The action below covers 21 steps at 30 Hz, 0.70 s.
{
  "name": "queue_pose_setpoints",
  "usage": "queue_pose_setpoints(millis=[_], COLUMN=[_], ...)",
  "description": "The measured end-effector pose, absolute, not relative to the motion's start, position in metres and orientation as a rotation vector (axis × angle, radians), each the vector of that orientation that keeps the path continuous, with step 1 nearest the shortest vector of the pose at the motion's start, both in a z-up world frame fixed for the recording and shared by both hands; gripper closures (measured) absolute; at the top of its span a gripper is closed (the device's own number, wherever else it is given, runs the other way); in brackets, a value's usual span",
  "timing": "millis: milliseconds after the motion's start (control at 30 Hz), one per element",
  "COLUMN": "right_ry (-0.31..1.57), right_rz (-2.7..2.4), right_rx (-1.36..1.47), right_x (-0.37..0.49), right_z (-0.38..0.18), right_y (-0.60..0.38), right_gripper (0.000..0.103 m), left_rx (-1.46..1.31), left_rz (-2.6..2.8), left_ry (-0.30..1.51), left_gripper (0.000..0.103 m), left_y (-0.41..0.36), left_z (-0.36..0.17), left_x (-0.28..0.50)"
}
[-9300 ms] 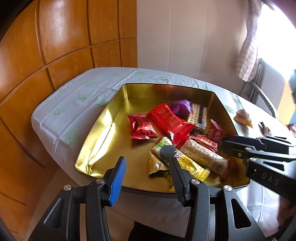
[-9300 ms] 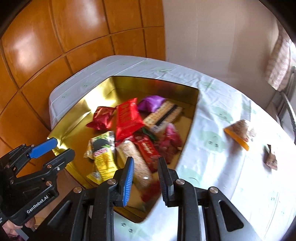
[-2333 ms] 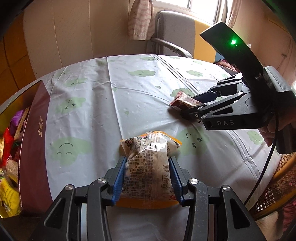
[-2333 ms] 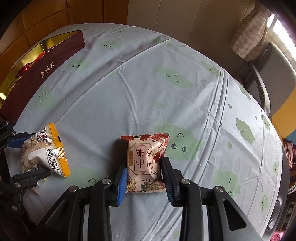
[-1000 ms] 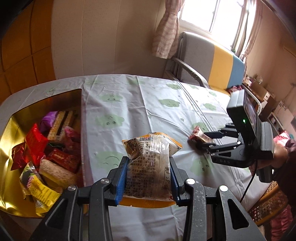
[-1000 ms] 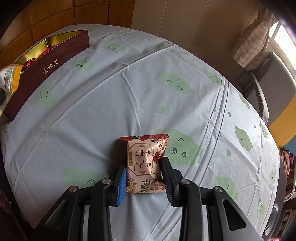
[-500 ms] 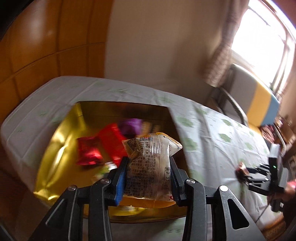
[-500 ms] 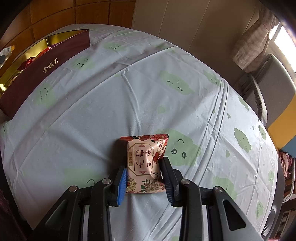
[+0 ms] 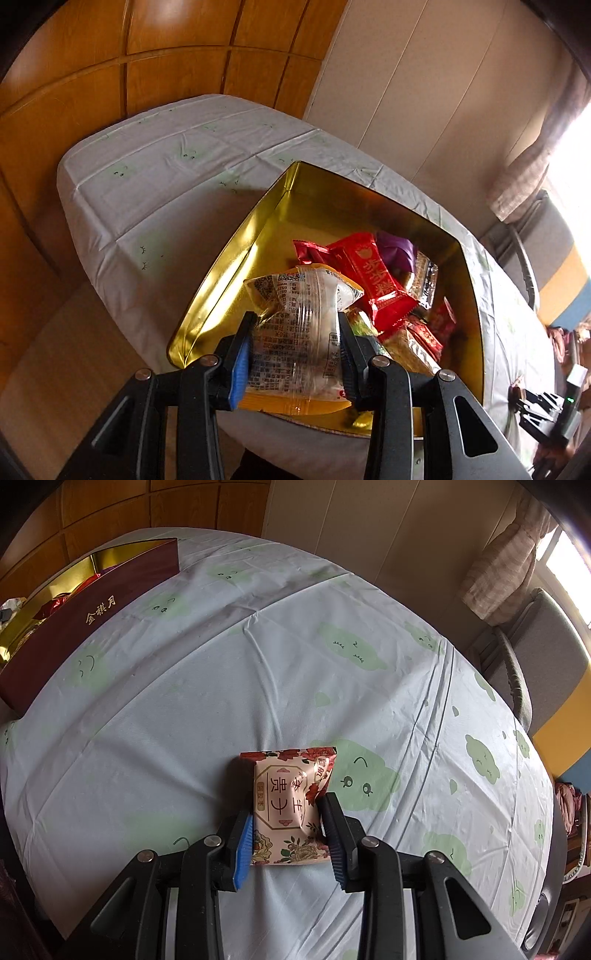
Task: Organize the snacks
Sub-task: 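Carry the clear bread bag into the gold box and open the left gripper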
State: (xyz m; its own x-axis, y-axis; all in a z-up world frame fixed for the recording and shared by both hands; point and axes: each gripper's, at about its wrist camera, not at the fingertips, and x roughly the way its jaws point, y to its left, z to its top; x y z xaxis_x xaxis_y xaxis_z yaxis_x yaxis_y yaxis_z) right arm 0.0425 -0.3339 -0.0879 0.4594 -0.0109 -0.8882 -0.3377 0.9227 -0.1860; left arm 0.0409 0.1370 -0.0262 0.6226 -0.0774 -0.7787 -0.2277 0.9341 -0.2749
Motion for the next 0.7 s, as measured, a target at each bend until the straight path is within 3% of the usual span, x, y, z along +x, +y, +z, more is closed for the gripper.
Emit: queue_pose_setpoints(millis=[433,700], right_ry=[1.08,1.078], right_rz=[0.204,0.198], right_rx=[-0.364,-0.368], right_x=[0.042,0.042], right_z=[-0.088,-0.088], right_y=[-0.334,-0.332], right_gripper=[0.068,0.068], left_rx=[-0.245,-0.177], left_rz=[0.09,0.11], left_ry=[1.03,1.014], left_gripper=[0.06,0.059], left_y=[0.106,0.098], left_z=[-0.06,-0.065], left_x=[0.074,0.072])
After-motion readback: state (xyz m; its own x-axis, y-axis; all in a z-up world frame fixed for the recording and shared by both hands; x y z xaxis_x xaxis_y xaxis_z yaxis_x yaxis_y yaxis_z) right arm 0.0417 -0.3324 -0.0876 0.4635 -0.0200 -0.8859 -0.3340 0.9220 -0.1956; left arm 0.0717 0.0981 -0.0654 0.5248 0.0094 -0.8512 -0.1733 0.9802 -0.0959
